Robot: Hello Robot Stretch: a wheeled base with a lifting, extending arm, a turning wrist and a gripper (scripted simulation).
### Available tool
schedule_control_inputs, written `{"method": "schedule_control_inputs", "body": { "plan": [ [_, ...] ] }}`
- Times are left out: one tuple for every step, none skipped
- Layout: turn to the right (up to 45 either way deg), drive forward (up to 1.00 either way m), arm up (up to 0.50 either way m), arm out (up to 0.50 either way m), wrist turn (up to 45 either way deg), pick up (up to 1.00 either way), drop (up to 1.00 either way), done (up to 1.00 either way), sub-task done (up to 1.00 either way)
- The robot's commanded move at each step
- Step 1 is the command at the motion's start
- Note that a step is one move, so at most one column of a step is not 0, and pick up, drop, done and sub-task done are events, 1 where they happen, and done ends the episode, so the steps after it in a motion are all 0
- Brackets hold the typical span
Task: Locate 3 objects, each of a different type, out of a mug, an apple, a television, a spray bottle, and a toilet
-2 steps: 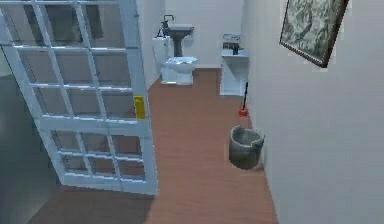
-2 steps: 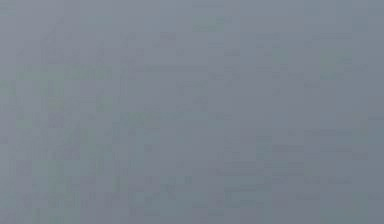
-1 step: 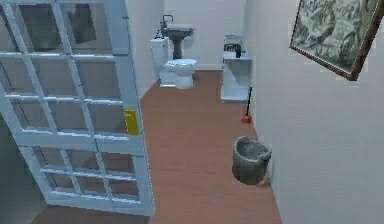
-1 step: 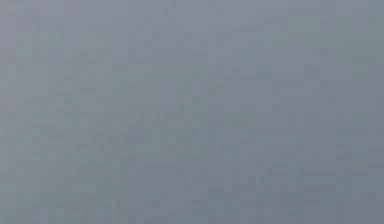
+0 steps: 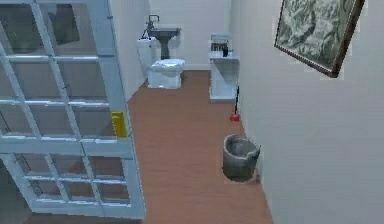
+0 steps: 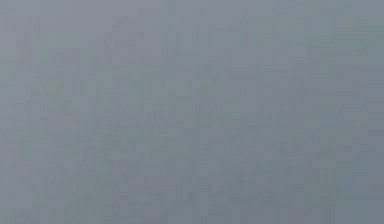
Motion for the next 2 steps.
{"method": "schedule_control_inputs", "body": {
  "plan": [
    [0.0, 1.0, 0.0, 0.0, 0.0, 0.0, 0.0, 0.0, 0.0],
    [0.0, 1.0, 0.0, 0.0, 0.0, 0.0, 0.0, 0.0, 0.0]
  ]
}}
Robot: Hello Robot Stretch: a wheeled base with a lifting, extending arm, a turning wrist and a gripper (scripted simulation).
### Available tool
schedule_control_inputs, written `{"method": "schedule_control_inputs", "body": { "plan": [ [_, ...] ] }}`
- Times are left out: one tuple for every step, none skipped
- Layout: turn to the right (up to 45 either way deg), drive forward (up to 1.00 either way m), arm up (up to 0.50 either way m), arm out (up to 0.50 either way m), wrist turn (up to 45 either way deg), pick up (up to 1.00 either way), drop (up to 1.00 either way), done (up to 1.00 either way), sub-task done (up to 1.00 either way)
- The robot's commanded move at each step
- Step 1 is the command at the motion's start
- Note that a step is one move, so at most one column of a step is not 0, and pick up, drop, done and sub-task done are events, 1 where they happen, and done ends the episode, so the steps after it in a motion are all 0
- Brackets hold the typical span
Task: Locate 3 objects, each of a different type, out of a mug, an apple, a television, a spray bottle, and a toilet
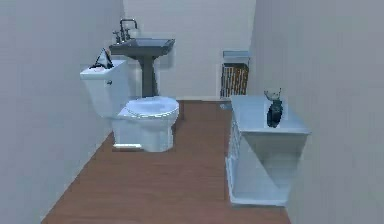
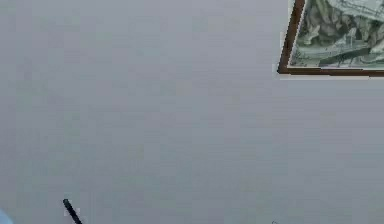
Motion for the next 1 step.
{"method": "schedule_control_inputs", "body": {
  "plan": [
    [0.0, 0.95, 0.0, 0.0, 0.0, 0.0, 0.0, 0.0, 0.0]
  ]
}}
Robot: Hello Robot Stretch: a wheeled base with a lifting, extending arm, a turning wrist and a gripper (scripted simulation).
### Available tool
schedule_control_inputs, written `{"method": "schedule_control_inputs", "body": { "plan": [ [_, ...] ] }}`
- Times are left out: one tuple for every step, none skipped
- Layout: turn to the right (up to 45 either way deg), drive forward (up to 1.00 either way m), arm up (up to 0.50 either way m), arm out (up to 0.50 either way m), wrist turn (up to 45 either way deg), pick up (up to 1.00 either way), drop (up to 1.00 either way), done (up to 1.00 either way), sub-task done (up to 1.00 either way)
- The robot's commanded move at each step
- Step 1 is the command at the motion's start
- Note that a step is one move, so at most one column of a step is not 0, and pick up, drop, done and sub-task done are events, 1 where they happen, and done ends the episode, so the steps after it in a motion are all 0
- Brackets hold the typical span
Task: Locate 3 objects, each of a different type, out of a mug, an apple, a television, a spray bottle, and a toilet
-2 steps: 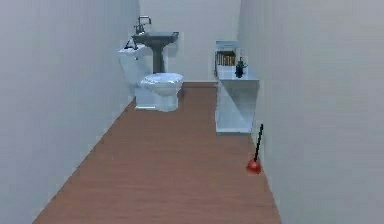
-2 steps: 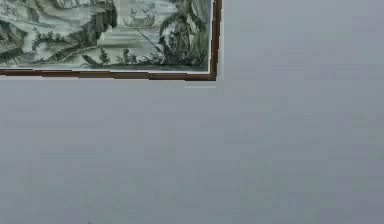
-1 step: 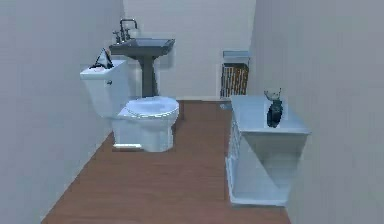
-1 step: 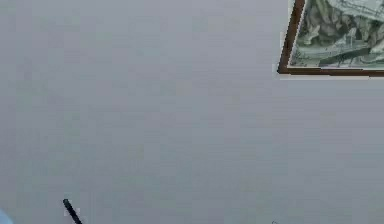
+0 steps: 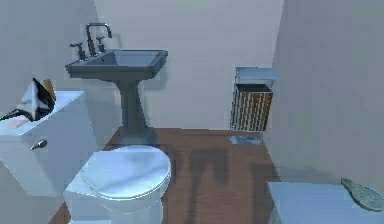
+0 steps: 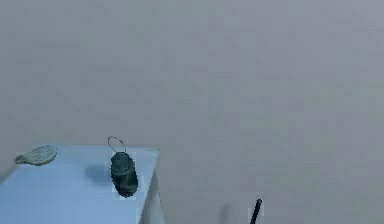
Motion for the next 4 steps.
{"method": "schedule_control_inputs", "body": {
  "plan": [
    [-21.0, 0.0, 0.0, 0.0, 0.0, 0.0, 0.0, 0.0, 0.0],
    [0.0, 0.0, 0.0, 0.0, 0.0, 0.0, 0.0, 0.0, 1.0],
    [-45.0, 0.0, 0.0, 0.0, 0.0, 0.0, 0.0, 0.0, 0.0],
    [-45.0, 0.0, 0.0, 0.0, 0.0, 0.0, 0.0, 0.0, 0.0]
  ]
}}
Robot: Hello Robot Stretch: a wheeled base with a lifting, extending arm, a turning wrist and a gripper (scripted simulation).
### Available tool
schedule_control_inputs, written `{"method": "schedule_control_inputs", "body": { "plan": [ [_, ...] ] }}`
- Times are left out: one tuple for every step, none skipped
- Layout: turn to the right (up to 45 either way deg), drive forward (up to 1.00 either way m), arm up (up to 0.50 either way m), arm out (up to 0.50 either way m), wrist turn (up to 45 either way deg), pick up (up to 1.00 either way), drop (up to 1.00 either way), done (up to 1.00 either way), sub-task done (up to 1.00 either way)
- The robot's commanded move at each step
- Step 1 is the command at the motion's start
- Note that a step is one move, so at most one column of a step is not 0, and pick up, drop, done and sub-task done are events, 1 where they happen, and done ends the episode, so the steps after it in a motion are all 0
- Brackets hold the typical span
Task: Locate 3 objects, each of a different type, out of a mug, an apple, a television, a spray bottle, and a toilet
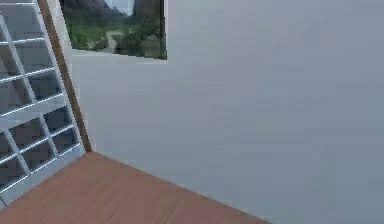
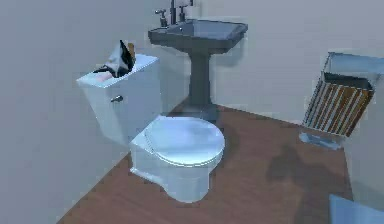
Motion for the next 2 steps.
{"method": "schedule_control_inputs", "body": {
  "plan": [
    [-45.0, 0.0, 0.0, 0.0, 0.0, 0.0, 0.0, 0.0, 0.0],
    [-18.0, 0.0, 0.0, 0.0, 0.0, 0.0, 0.0, 0.0, 0.0]
  ]
}}
